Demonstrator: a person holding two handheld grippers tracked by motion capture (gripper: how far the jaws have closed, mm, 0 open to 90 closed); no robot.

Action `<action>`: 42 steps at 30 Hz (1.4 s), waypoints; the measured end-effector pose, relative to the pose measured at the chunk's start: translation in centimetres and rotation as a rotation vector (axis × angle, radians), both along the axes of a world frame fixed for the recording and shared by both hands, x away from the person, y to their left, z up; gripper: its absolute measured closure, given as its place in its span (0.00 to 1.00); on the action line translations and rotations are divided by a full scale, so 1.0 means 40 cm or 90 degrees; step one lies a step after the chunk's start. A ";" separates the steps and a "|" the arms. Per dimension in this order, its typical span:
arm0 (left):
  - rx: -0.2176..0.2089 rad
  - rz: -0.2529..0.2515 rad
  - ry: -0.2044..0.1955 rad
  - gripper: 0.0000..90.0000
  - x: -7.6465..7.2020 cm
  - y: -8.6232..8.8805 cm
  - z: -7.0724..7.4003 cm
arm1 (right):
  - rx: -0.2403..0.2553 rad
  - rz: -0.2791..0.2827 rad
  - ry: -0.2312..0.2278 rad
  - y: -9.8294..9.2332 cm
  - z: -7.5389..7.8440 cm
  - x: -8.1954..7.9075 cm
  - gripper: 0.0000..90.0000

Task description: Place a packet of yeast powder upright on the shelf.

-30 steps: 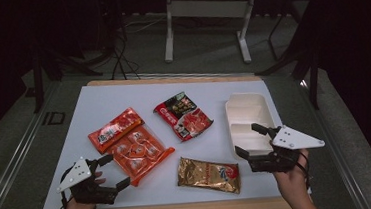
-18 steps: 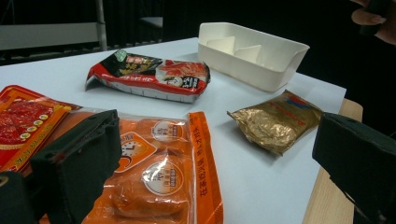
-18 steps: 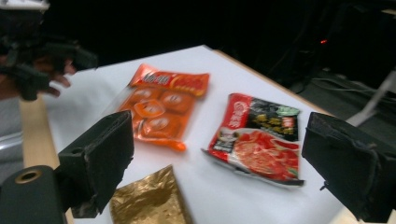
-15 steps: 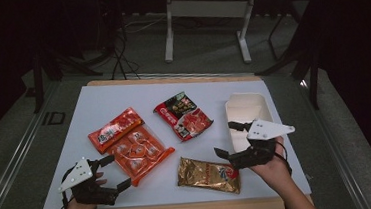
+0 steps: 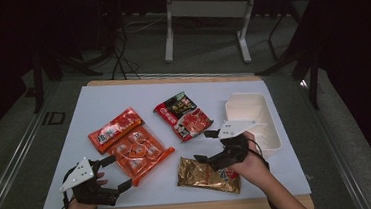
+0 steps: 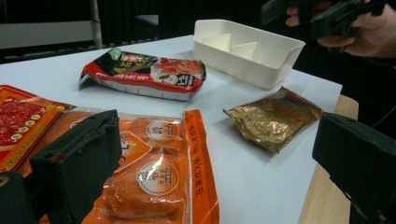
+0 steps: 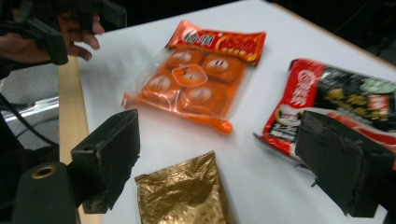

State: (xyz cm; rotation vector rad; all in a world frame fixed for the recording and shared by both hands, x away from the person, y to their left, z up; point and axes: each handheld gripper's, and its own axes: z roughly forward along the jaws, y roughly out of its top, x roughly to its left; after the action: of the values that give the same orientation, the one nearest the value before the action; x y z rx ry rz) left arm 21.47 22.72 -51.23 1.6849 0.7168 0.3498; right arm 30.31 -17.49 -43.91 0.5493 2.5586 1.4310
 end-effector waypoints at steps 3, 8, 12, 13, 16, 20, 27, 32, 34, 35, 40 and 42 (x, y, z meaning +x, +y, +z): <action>0.002 -0.001 -0.001 0.02 0.000 0.000 0.000 | -0.015 0.006 0.011 0.023 -0.023 0.011 0.17; 0.004 -0.006 0.001 0.02 0.001 -0.001 -0.001 | -0.039 0.016 0.039 0.057 -0.058 0.027 0.22; 0.005 -0.007 0.002 0.02 0.001 -0.002 -0.002 | -0.062 0.022 0.062 0.082 -0.094 0.037 0.23; 0.005 -0.007 0.003 0.02 0.001 -0.002 -0.002 | -0.069 0.023 0.068 0.088 -0.104 0.040 0.23; 0.005 -0.008 0.005 0.02 0.002 -0.002 -0.003 | -0.092 0.026 0.085 0.104 -0.129 0.048 0.24; 0.007 -0.010 0.007 0.02 0.003 -0.003 -0.004 | -0.119 0.024 0.102 0.117 -0.158 0.063 0.25; 0.011 -0.014 0.013 0.02 0.005 -0.004 -0.007 | -0.165 0.028 0.124 0.128 -0.195 0.078 0.27; 0.012 -0.016 0.017 0.02 0.006 -0.006 -0.009 | -0.201 0.034 0.141 0.138 -0.220 0.081 0.31; 0.012 -0.018 0.018 0.02 0.006 -0.007 -0.009 | -0.219 0.046 0.148 0.144 -0.231 0.078 0.36; 0.013 -0.018 0.019 0.02 0.007 -0.007 -0.009 | -0.228 0.049 0.145 0.147 -0.235 0.074 0.36; 0.015 -0.019 0.020 0.02 0.007 -0.007 -0.010 | -0.259 0.060 0.126 0.156 -0.228 0.059 0.49; 0.019 -0.020 0.019 0.02 0.007 -0.008 -0.010 | -0.287 0.063 0.109 0.166 -0.224 0.049 0.55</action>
State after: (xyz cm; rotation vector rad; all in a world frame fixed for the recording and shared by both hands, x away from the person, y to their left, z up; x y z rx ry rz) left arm 21.75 22.41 -51.63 1.7301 0.7098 0.3154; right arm 32.29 -10.87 -52.85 0.4939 2.9487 0.8099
